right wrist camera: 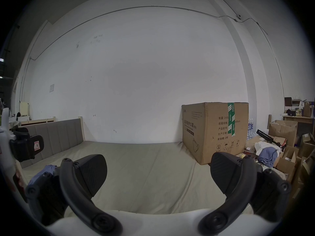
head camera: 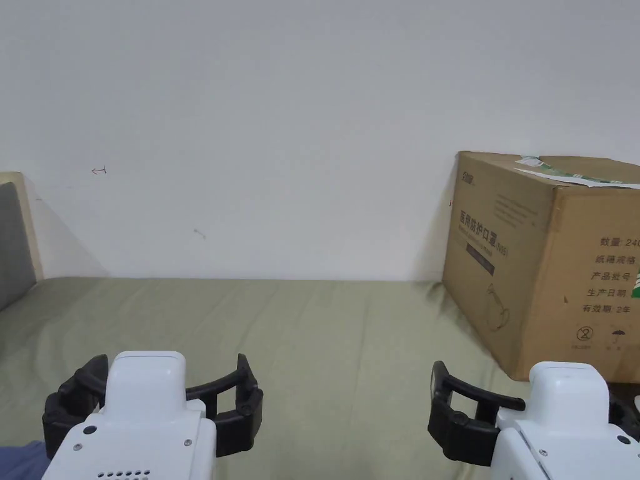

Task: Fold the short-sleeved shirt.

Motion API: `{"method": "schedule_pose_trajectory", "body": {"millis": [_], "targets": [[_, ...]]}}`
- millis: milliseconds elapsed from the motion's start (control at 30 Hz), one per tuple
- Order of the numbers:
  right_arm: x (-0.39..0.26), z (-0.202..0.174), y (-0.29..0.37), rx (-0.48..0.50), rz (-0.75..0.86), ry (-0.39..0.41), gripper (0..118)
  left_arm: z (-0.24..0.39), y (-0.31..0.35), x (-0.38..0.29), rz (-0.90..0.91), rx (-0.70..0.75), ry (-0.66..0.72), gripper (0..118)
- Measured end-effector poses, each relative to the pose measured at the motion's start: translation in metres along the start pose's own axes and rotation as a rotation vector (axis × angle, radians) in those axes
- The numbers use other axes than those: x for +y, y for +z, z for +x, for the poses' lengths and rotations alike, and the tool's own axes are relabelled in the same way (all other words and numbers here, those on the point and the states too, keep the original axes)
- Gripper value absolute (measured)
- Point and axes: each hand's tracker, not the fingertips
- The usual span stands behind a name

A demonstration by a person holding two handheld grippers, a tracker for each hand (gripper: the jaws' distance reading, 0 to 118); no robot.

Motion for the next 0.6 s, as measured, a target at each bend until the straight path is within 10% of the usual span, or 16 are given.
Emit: {"method": "schedule_pose_trajectory", "body": {"millis": [600], "targets": [[0.0045,-0.0078,-0.0052,0.025,0.002,0.032,118,0.0019,-0.0035,0.0037,0.007,-0.010,-0.021,118]]}}
